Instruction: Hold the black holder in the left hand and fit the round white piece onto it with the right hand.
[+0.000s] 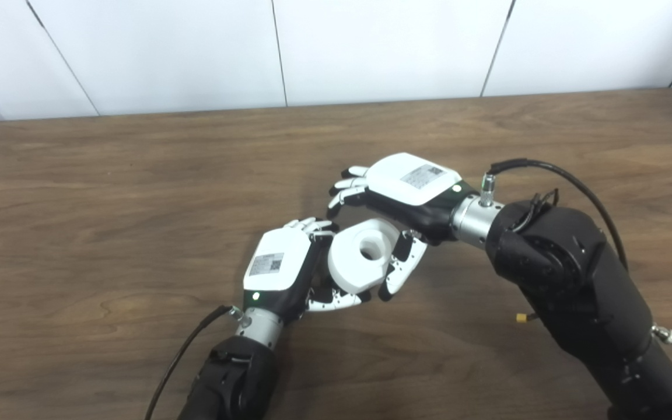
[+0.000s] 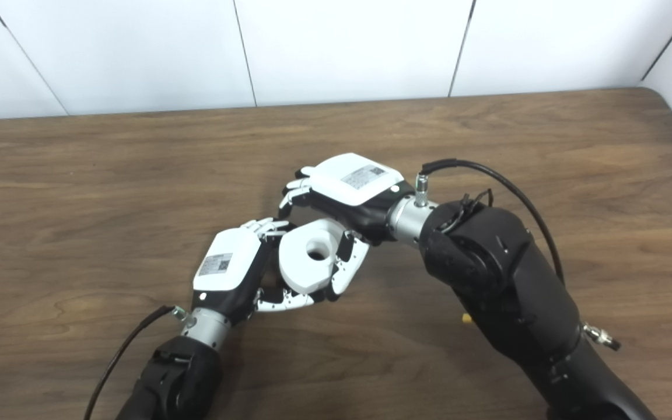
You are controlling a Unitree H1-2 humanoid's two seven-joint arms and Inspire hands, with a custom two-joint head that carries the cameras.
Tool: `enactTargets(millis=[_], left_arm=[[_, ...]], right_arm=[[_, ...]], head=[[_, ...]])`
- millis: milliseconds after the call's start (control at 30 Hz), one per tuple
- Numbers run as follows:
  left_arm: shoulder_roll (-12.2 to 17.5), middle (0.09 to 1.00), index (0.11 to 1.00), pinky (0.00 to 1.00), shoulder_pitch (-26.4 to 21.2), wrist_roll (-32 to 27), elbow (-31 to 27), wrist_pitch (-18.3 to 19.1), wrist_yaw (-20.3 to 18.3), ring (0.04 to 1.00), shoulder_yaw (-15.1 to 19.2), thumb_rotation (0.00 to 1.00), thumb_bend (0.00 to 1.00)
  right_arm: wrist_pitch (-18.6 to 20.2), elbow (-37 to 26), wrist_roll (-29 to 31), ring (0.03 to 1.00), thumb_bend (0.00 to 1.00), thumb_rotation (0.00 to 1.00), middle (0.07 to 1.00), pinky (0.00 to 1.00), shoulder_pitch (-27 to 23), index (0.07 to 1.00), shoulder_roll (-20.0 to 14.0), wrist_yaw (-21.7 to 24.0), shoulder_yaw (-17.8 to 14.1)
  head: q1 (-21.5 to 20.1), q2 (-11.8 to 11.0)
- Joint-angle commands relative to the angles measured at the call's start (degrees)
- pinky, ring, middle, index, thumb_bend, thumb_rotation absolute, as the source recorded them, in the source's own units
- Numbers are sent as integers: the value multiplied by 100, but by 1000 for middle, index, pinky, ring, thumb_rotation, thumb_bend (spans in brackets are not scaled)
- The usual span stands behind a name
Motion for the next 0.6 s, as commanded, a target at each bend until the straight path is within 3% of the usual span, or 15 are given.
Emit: enactTargets(millis=[0,200,567], left_arm=[[25,811,487,864,138,48,275,199,-458,869,-109,52,523],[37,808,487,856,127,32,312,166,-420,866,-105,52,523],[58,811,487,863,123,-16,344,129,-392,869,-94,52,523]], right_arm=[[-120,-120,26,999,962,347,945,940,-175,879,-76,-47,-86],[-166,-161,38,1000,992,399,977,969,-197,923,-95,-87,-124],[-131,-168,111,1000,1000,401,1000,958,-178,939,-47,-121,-231]], head=[[5,5],[-20,-16],[-46,-59]])
